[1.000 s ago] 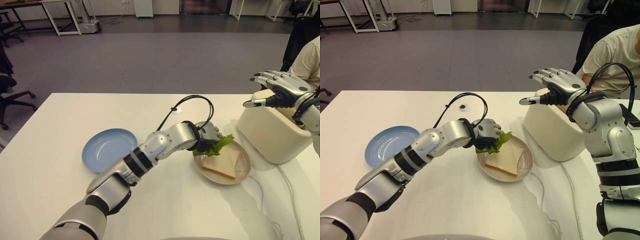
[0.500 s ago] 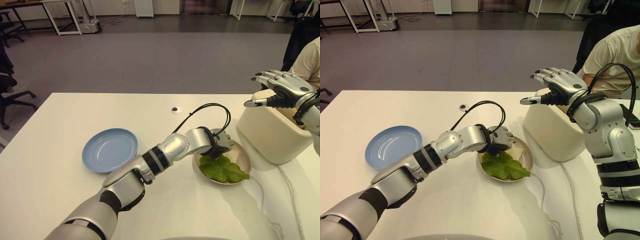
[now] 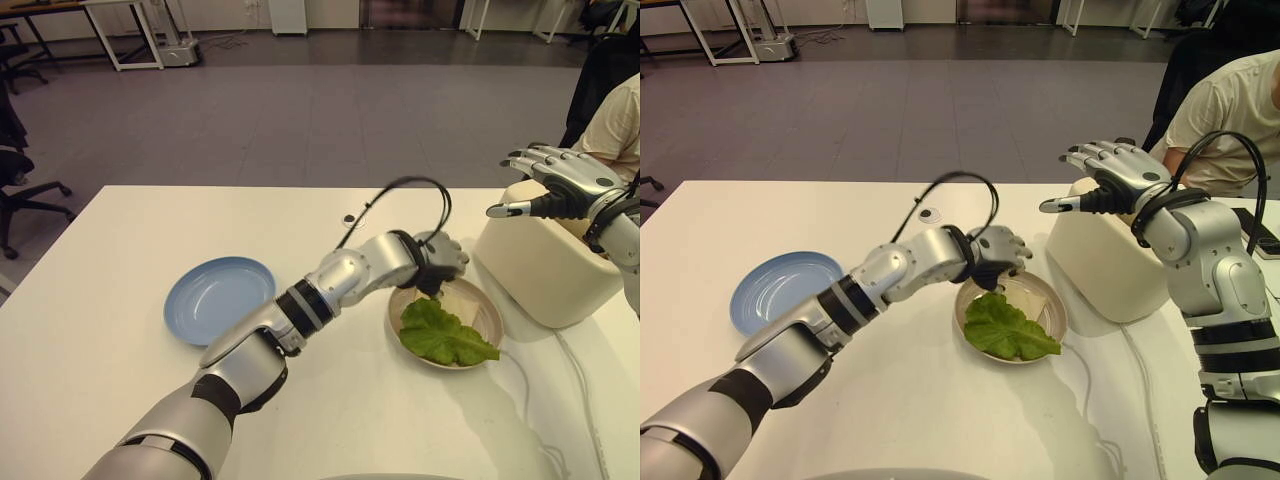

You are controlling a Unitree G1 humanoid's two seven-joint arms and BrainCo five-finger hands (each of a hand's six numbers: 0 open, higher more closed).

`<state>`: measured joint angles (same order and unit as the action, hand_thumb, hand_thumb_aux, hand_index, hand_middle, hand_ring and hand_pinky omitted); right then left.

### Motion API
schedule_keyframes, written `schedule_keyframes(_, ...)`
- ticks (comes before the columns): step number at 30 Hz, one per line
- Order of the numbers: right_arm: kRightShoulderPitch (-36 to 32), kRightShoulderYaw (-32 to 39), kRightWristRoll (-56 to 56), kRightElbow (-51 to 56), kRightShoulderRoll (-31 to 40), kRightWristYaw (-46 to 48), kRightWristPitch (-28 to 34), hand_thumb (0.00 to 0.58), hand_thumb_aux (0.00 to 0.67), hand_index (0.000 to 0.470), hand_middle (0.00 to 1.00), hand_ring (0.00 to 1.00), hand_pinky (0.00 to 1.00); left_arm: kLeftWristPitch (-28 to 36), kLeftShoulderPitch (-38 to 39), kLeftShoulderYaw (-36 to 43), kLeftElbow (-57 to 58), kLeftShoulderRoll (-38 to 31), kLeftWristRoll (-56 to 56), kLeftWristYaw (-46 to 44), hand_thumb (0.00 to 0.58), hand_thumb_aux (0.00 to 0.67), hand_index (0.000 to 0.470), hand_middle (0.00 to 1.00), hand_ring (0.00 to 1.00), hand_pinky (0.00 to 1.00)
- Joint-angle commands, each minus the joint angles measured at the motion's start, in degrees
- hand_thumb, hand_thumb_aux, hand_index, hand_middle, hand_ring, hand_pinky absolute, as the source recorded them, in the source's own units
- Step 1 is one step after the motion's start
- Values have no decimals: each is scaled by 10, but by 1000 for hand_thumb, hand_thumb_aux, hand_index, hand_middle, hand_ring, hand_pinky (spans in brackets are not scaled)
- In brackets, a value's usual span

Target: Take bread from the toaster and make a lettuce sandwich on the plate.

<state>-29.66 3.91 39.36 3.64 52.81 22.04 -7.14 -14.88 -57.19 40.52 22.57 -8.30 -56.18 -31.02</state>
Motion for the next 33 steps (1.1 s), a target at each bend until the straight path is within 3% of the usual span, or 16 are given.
schedule_keyframes(1,-1,1,2,0,3,-2,-1,0,0,0,0,0,0,-9,14,-14,8,-6,50,-17,436,336,236,0,0,0)
schedule_keyframes(2,0,1,2,0,4,-1,-1,0,0,0,0,0,0,-9,20,-16,7,-3,66,-26,434,334,234,0,0,0)
schedule_keyframes(4,-3,4,1,3,3,-1,-2,0,0,0,0,0,0,-11,27,-9,10,-3,77,-35,340,239,168,0,0,0)
schedule_keyframes(9,-2,5,0,1,2,0,-3,0,0,0,0,0,0,-17,47,11,22,-4,87,-54,340,239,168,0,0,0)
schedule_keyframes(11,1,4,0,-2,2,1,-1,0,0,0,0,0,0,-20,52,18,26,-5,84,-54,310,213,149,0,0,0)
schedule_keyframes(12,3,4,0,-3,1,1,-1,0,0,0,0,0,0,-20,54,21,28,-4,83,-52,377,273,192,0,0,0)
schedule_keyframes(13,3,4,0,-4,1,1,-1,0,0,0,0,0,0,-20,54,27,31,-5,74,-46,392,289,203,0,0,0)
schedule_keyframes(15,6,3,-1,-8,1,2,0,0,0,0,0,0,0,-19,51,35,40,-6,60,-36,368,265,186,0,0,0)
schedule_keyframes(17,7,4,-2,-9,2,4,-1,0,0,0,0,0,0,-18,51,38,48,-5,56,-29,429,328,230,0,0,0)
schedule_keyframes(21,10,6,-2,-13,0,5,-2,0,0,0,0,0,0,-15,47,40,63,1,49,-7,352,250,175,0,0,0)
schedule_keyframes(27,11,8,-1,-15,-1,8,-1,0,0,0,0,0,0,-12,44,39,77,6,52,10,328,229,160,0,0,0)
schedule_keyframes(30,14,8,-1,-15,-1,7,-3,0,0,0,0,0,0,-12,43,38,83,10,55,16,377,273,192,0,0,0)
schedule_keyframes(33,11,8,-2,-16,-2,5,-6,0,0,0,0,0,0,-9,44,37,89,13,62,6,547,510,358,0,0,0)
